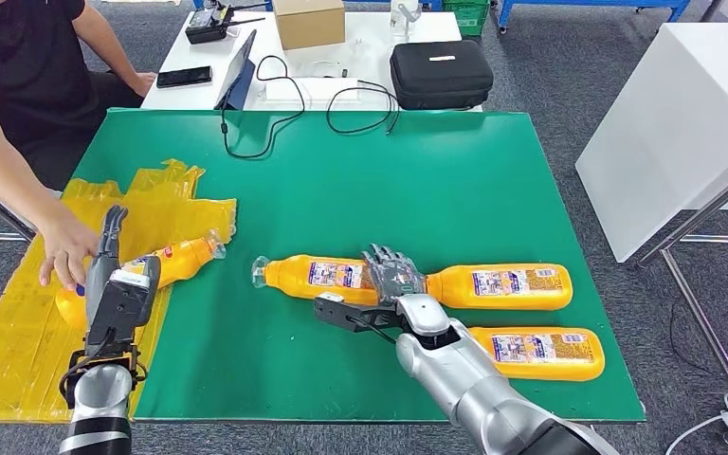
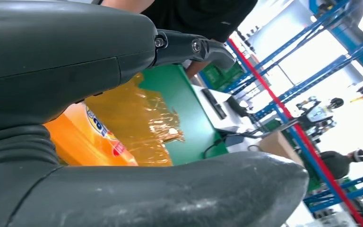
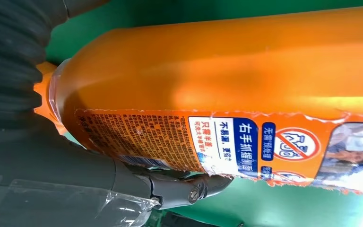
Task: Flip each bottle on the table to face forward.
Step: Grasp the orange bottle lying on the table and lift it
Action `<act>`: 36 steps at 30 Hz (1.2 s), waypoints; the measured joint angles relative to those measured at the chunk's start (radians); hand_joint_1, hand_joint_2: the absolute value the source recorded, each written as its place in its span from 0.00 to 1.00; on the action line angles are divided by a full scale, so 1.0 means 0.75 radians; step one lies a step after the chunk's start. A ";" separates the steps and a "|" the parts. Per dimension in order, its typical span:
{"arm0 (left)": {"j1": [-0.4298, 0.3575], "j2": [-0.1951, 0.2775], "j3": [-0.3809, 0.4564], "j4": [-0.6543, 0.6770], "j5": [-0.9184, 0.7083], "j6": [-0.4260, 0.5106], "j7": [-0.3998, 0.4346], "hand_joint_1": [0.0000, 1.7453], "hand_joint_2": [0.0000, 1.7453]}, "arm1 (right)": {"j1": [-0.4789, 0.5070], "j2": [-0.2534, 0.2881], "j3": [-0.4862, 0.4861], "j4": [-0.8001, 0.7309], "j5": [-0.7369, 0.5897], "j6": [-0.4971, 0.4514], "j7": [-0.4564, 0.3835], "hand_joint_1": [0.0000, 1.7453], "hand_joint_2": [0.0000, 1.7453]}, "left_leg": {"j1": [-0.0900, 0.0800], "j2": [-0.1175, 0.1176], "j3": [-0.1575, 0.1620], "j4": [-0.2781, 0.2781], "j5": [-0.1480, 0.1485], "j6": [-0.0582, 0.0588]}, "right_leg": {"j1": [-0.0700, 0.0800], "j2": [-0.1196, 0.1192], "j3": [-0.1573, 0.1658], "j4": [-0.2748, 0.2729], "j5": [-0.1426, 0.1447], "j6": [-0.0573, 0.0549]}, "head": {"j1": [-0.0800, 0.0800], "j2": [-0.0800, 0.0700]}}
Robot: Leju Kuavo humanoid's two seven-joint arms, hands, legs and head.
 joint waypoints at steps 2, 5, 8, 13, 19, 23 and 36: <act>0.004 -0.001 -0.009 -0.022 0.011 -0.003 -0.001 0.00 0.00 | -0.008 0.003 -0.006 0.016 0.014 0.019 0.005 0.75 1.00 | 0.000 0.000 0.001 0.000 0.000 0.000 | 0.000 0.000 0.001 0.000 0.000 0.000 | 0.000 0.000; 0.005 -0.002 -0.017 -0.035 0.021 -0.005 -0.003 0.00 0.00 | -0.017 0.006 -0.009 0.031 0.024 0.038 0.007 1.00 1.00 | 0.000 0.000 0.002 0.000 0.000 0.000 | 0.000 0.000 0.002 0.000 0.000 0.000 | 0.000 0.000; 0.005 -0.002 -0.017 -0.036 0.021 -0.005 -0.004 0.00 0.00 | -0.018 0.006 -0.009 0.032 0.024 0.039 0.007 1.00 1.00 | 0.000 0.000 0.002 0.000 0.000 0.000 | 0.000 0.000 0.002 0.000 0.000 0.000 | 0.000 0.000; 0.005 -0.002 -0.022 -0.045 0.024 -0.005 -0.004 0.00 0.00 | -0.023 0.006 -0.012 0.045 0.028 0.045 0.006 1.00 1.00 | 0.000 0.000 0.003 0.000 0.000 0.000 | 0.000 0.000 0.003 0.000 0.000 0.000 | 0.000 0.000; 0.027 -0.006 -0.039 -0.100 0.114 -0.057 -0.008 0.00 0.00 | -0.037 0.009 -0.060 0.076 0.017 0.034 -0.029 1.00 1.00 | 0.000 0.000 0.008 0.000 0.000 0.000 | 0.000 0.000 0.008 0.000 0.000 0.000 | 0.000 0.000; 0.035 -0.007 -0.039 -0.110 0.152 -0.082 -0.008 0.00 0.00 | -0.031 0.010 -0.079 0.075 0.003 0.005 -0.047 1.00 1.00 | 0.000 0.000 0.008 0.000 0.000 0.000 | 0.000 0.000 0.008 0.000 0.000 0.000 | 0.000 0.000; 0.205 -0.045 0.027 -0.147 0.897 -0.631 0.063 0.00 1.00 | 0.236 0.021 -0.139 -0.395 -0.229 -0.171 -0.282 1.00 1.00 | 0.000 0.000 -0.002 0.000 0.000 0.000 | 0.000 0.000 -0.001 0.000 0.000 0.000 | 0.000 0.000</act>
